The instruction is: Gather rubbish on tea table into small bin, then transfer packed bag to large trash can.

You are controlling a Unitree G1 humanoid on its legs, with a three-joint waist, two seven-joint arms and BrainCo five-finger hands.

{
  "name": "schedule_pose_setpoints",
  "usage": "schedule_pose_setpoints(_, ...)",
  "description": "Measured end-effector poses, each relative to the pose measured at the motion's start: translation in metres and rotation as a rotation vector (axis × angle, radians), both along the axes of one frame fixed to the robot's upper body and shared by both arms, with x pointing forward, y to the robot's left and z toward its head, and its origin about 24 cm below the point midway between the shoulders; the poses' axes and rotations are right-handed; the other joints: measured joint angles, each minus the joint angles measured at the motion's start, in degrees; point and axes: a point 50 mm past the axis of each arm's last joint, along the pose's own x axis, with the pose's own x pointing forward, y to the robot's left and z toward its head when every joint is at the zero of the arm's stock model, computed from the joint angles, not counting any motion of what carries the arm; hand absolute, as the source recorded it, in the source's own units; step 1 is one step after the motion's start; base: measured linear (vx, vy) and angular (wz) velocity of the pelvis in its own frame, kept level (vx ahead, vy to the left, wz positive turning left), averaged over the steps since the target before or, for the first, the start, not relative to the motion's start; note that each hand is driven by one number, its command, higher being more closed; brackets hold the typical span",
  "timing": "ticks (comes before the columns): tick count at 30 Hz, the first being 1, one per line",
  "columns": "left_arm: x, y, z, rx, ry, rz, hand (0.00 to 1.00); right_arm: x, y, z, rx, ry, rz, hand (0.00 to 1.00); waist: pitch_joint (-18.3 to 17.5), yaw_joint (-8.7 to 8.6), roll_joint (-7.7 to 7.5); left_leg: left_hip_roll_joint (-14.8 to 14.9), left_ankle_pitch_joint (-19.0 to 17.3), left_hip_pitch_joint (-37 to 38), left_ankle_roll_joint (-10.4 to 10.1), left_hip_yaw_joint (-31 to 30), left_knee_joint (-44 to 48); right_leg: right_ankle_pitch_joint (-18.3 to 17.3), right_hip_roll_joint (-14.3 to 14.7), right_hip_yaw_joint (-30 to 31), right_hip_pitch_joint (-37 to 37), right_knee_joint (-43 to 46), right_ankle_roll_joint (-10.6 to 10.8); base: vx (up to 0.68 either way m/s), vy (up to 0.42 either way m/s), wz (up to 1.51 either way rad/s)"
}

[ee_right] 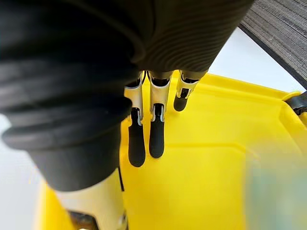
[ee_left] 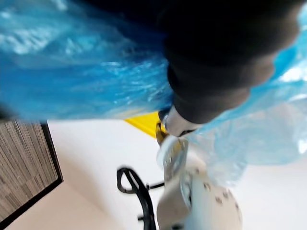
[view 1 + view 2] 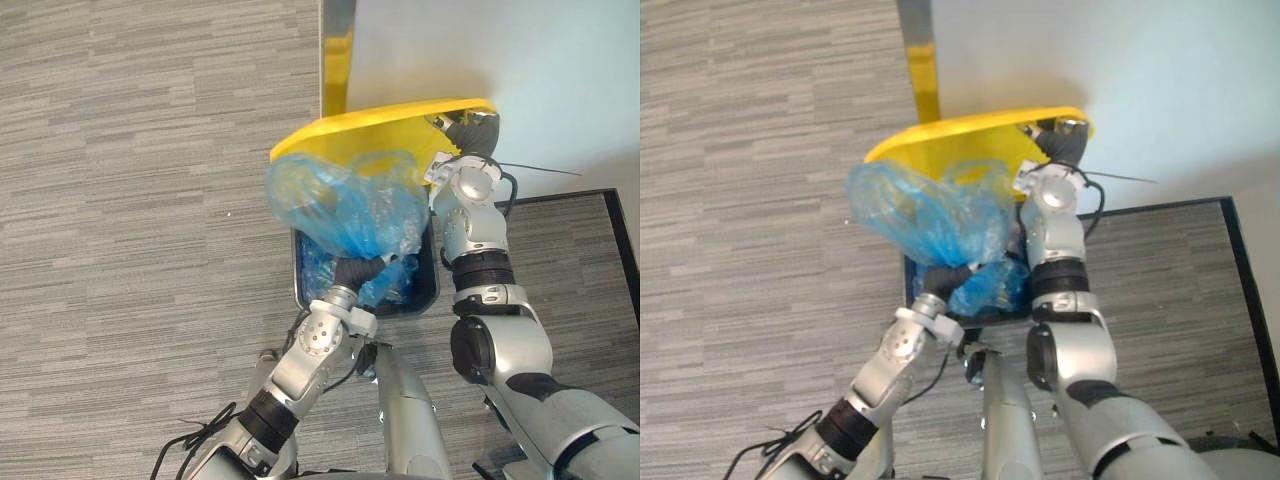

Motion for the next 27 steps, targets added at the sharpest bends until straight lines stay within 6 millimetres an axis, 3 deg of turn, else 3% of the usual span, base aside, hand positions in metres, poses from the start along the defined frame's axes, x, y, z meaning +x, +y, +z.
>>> schedule_pose_setpoints(5, 0.013, -0.001, -0.008, 0.118, -0.004, 0.053, 1.00, 0.000, 0.001, 0.004, -0.004, -0.019, 0.002, 0.00, -0.01, -0.45, -0.02, 0.02, 1.55, -1.21, -0.75, 0.11, -0.96, 4.64, 0.95, -0.31, 1.12, -6.18, 0.70, -0.09, 0.037, 0.00)
schedule_pose_setpoints(14, 0.043, 0.007, -0.010, 0.212, 0.034, 0.149, 1.00, -0.003, 0.004, 0.021, -0.038, -0.093, 0.009, 0.00, 0.06, -0.90, -0.43, 0.31, 1.60, -5.23, -0.81, 0.25, -0.18, 5.54, 1.29, -0.60, -1.66, -7.43, 0.94, -0.01, 0.008, -0.01)
schedule_pose_setpoints(17, 0.056, 0.013, -0.004, 0.231, 0.035, 0.190, 1.00, -0.005, 0.005, 0.031, -0.072, -0.131, 0.011, 0.00, 0.49, -1.18, -1.44, 0.23, 1.59, -6.54, -0.82, 1.02, 0.31, 5.59, 0.98, -0.03, -3.26, -6.72, 0.99, 0.00, 0.042, -0.10)
schedule_pose_setpoints(18, 0.072, 0.029, -0.003, 0.229, 0.072, 0.277, 1.00, -0.008, 0.011, 0.036, -0.087, -0.162, 0.030, 0.00, 1.27, -2.03, -3.35, 0.47, 0.90, -8.15, -0.32, 1.28, 1.93, 5.73, 1.07, 0.73, -4.78, -5.76, 0.79, -0.03, 0.065, -0.11)
schedule_pose_setpoints(19, 0.074, 0.031, -0.002, 0.228, 0.076, 0.292, 0.00, -0.010, 0.012, 0.042, -0.093, -0.191, 0.031, 0.00, 1.38, -2.13, -3.53, 0.39, 0.74, -9.20, -0.23, 1.36, 2.52, 5.75, 1.01, 0.88, -5.83, -5.65, 0.78, -0.05, 0.069, -0.16)
schedule_pose_setpoints(24, 0.085, 0.052, -0.020, 0.279, 0.176, 0.395, 0.00, -0.013, 0.021, 0.049, -0.136, -0.230, 0.058, 0.00, 1.93, -2.62, -4.14, 0.80, -0.09, -10.99, -0.40, 2.16, 4.87, 6.22, 1.02, 1.49, -7.77, -4.25, 0.65, -0.03, 0.026, -0.12)
schedule_pose_setpoints(27, 0.097, 0.069, -0.013, 0.285, 0.196, 0.494, 0.00, -0.021, 0.022, 0.064, -0.173, -0.302, 0.068, 0.00, 2.49, -2.79, -4.50, 0.97, -0.93, -14.42, 0.17, 2.18, 7.03, 5.76, 0.96, 2.11, -11.01, -2.91, 1.19, -0.08, -0.007, -0.08)
